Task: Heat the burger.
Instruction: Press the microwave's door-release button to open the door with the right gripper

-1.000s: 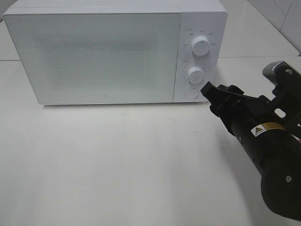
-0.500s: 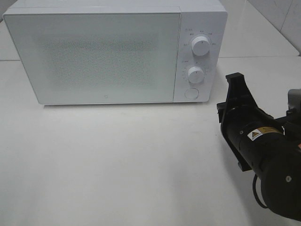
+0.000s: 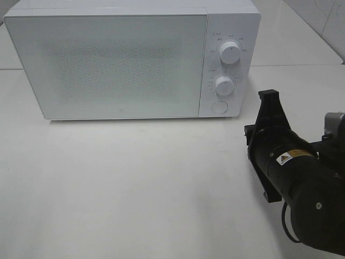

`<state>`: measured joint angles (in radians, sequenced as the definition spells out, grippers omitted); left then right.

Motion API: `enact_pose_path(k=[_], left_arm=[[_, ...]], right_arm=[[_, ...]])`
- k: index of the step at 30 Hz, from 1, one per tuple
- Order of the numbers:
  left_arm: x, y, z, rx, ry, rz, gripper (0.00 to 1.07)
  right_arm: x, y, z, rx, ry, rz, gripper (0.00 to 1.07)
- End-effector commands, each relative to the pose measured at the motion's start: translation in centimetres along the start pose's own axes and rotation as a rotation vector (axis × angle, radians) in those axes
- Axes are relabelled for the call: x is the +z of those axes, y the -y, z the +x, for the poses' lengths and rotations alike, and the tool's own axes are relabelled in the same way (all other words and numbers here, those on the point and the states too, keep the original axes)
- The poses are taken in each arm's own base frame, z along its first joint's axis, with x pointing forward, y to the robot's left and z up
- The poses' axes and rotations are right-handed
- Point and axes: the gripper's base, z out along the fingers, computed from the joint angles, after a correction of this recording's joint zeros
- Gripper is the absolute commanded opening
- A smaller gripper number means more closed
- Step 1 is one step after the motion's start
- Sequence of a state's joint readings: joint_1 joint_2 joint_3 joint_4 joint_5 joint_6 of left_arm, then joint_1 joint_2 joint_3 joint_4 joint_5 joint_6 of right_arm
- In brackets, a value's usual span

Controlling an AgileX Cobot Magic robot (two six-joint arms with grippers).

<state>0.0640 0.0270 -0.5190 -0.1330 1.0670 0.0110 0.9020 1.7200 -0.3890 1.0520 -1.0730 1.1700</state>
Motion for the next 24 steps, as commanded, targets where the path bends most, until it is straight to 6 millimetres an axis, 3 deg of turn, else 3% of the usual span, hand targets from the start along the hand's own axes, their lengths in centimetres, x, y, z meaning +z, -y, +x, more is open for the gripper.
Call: enact_pose_path(k=[1, 9, 11, 14, 24], left_arm=[[0.1, 0.0, 0.1, -0.002, -0.005, 0.003, 1.00], [0.1, 0.0, 0.1, -0.002, -0.005, 0.003, 1.00], [0.1, 0.0, 0.1, -0.002, -0.005, 0.003, 1.00], [0.1, 0.0, 0.1, -0.002, -0.005, 0.003, 1.00], [0.1, 0.0, 0.1, -0.002, -0.005, 0.003, 1.00]], right_arm=[[0.5, 0.1, 0.6, 0.012, -0.012, -0.005, 0.00], [2.2, 0.2, 1.4, 0.001, -0.025, -0.005, 0.00], [3.7, -0.4, 1.4, -0.002, -0.029, -0.029, 0.00], [4.1, -0.6, 1.4, -0.003, -0.032, -0.032, 0.00], [7.9, -0.8, 0.8, 0.060, -0.036, 0.027, 0.00]])
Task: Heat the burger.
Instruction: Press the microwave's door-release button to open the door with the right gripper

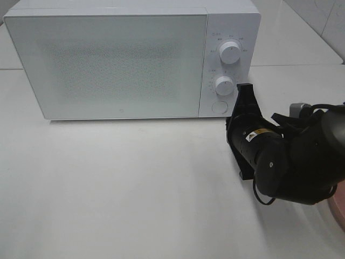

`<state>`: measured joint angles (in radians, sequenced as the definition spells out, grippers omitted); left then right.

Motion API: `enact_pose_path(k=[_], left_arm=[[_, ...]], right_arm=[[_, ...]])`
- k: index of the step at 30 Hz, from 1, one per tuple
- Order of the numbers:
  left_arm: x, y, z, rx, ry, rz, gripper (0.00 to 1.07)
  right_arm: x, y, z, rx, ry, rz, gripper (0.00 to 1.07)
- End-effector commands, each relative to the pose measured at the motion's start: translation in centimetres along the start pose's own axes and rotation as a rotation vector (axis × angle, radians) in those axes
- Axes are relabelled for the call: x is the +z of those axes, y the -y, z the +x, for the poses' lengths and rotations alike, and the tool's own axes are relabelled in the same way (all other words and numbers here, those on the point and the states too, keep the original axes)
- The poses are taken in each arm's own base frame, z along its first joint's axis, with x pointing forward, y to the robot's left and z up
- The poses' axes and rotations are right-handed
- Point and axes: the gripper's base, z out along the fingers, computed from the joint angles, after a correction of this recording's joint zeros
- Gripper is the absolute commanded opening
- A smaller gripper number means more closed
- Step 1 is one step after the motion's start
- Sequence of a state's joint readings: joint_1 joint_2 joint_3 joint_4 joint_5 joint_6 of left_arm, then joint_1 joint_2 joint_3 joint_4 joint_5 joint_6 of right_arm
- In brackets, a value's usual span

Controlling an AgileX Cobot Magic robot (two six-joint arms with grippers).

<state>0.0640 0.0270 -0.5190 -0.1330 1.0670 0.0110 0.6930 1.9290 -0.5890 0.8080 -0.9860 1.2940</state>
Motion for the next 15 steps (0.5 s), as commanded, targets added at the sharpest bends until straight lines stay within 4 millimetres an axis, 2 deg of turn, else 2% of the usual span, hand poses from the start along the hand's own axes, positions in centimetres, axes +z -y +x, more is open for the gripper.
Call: enact_pose_path(k=[1, 6, 8, 15], left_arm=[[0.1, 0.0, 0.1, -0.002, -0.005, 0.003, 1.00], [0.1, 0.0, 0.1, -0.002, -0.005, 0.003, 1.00], [0.1, 0.0, 0.1, -0.002, -0.005, 0.003, 1.00], [0.1, 0.0, 0.1, -0.002, -0.005, 0.003, 1.00]], right_arm=[[0.8, -0.5, 0.0, 0.000, -0.015, -0.007, 0.00], [1.8, -0.9, 0.0, 0.009, -0.031, -0.022, 0.00], [2.9, -1.2, 0.2, 0.021, -0.056, -0.016, 0.00], [4.2, -1.4, -0.1, 0.039, -0.054, -0.014, 0.00]])
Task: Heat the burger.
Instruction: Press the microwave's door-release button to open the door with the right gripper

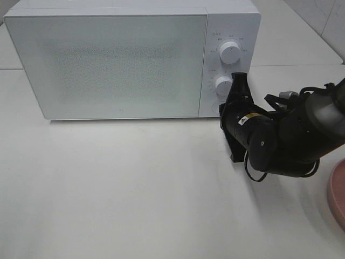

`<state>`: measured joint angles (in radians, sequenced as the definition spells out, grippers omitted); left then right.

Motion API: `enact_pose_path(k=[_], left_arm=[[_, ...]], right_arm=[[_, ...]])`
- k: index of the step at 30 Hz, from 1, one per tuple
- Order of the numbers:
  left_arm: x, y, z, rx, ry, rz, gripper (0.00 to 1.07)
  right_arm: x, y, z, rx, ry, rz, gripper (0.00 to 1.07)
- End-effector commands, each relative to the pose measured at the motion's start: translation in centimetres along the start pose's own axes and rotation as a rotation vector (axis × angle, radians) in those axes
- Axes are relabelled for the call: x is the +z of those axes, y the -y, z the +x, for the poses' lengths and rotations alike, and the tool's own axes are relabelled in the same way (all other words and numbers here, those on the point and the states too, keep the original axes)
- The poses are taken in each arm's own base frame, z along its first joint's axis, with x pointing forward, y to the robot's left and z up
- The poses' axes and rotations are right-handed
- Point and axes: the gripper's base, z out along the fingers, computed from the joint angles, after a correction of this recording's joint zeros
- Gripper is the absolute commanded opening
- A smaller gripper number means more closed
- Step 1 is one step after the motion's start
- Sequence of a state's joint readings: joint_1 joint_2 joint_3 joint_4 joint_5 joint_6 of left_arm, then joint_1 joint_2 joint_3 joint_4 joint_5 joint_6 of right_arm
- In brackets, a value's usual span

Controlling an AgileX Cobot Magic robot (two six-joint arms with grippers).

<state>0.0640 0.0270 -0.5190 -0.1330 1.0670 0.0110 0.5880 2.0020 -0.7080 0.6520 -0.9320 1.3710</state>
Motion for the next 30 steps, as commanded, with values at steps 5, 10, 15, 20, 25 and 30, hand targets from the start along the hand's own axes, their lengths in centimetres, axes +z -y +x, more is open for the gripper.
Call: enact_pose_path(k=[5, 10, 15, 20, 25, 30], left_arm=[[0.1, 0.0, 0.1, -0.002, -0.005, 0.003, 1.00], [0.1, 0.0, 0.1, -0.002, -0.005, 0.003, 1.00], [0.1, 0.0, 0.1, -0.002, -0.005, 0.003, 1.00], [0.1, 0.0, 0.1, -0.002, -0.005, 0.003, 1.00], [0.1, 0.0, 0.1, -0.002, -0.005, 0.003, 1.00], [0.1, 0.0, 0.1, -0.002, -0.005, 0.003, 1.00]], right_arm=[[1.4, 0.2, 0.3, 0.011, -0.010, 0.006, 0.00], [2.3, 0.4, 0.3, 0.029, 0.000, 0.008, 0.00], [2.7, 0.1, 0.1, 0.033, 0.010, 0.001, 0.00], [3.2, -0.2, -0.6, 0.041, 0.024, 0.007, 0.00], [3.5, -0.5, -0.5, 0.033, 0.006, 0.017, 0.00], [4.0, -0.1, -0.4, 0.034, 0.006, 0.023, 0.00]])
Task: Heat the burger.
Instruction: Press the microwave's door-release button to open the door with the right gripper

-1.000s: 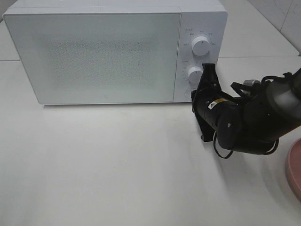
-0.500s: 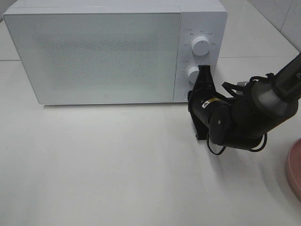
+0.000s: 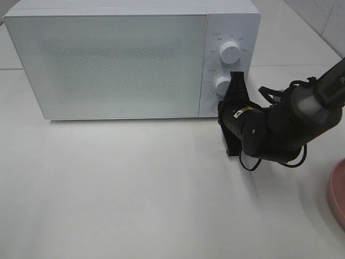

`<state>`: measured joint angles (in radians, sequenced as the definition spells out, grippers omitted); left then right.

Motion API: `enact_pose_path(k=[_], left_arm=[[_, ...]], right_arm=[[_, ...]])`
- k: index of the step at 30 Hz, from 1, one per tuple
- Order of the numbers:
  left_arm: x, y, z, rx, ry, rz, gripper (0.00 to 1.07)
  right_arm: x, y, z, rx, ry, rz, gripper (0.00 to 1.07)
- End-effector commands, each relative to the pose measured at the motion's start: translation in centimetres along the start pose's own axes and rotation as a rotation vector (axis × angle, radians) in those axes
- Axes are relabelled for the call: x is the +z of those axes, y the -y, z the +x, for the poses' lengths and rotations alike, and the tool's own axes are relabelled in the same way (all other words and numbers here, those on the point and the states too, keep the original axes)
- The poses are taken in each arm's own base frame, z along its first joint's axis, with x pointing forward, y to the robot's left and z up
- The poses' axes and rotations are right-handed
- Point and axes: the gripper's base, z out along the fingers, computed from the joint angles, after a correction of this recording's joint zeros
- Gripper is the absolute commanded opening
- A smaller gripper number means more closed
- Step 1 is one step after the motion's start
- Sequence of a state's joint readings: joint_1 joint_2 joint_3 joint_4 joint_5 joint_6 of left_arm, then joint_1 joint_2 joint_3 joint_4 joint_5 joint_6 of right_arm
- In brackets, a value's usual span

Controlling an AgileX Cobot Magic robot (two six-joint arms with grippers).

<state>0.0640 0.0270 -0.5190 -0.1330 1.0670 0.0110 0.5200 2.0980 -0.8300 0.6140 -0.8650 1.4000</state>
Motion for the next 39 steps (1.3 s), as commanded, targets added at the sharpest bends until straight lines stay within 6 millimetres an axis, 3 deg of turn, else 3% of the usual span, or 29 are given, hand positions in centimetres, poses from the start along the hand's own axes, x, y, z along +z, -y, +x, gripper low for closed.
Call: enact_pose_path(k=[1, 18, 28, 39], left_arm=[[0.1, 0.0, 0.1, -0.002, -0.005, 0.003, 1.00], [0.1, 0.0, 0.1, -0.002, -0.005, 0.003, 1.00], [0.1, 0.0, 0.1, -0.002, -0.005, 0.003, 1.00], [0.1, 0.0, 0.1, -0.002, -0.005, 0.003, 1.00]], right_arm=[[0.6, -0.2, 0.2, -0.009, -0.012, -0.019, 0.00], [1.7, -2.1, 0.6, 0.009, 0.021, -0.209, 0.00], [2.3, -5.0, 0.8, -0.018, 0.059, -0.366, 0.00], [2.3, -4.9, 0.9, -0.016, 0.057, -0.337, 0.00]])
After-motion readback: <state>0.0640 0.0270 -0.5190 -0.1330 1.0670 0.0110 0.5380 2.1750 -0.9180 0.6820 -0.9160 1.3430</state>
